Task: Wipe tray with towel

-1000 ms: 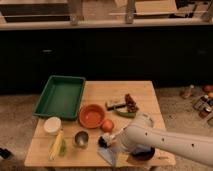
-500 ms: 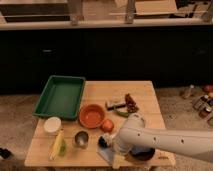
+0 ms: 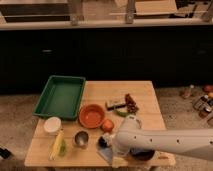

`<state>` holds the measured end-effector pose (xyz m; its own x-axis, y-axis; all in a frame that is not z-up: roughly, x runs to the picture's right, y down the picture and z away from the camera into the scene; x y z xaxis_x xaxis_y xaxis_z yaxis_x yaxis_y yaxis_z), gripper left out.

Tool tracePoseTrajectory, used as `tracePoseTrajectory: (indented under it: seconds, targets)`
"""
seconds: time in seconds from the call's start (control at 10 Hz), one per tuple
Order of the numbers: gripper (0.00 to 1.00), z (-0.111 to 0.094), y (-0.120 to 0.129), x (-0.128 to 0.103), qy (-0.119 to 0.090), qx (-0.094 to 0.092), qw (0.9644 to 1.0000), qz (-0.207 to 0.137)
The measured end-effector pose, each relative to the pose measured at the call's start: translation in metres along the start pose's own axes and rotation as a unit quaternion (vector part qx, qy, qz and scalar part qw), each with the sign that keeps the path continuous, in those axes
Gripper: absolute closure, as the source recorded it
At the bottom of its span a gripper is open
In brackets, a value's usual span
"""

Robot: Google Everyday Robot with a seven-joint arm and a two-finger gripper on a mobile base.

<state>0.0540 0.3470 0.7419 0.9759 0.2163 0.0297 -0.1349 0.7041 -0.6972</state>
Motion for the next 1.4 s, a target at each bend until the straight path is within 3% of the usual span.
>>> tracePoseTrajectory:
  seconds: [0.5,0.9,1.4]
  targets:
    - [0.97,0.002,0.001,-0.002,0.011,0.000,0.9999,-0.001]
    - [1.00,-0.002,0.002,0.002,0.006,-0.004,0.9998,-0.018]
    - [1.00,-0.018,0.004,-0.002,-0.011,0.008,0.9993,-0.034]
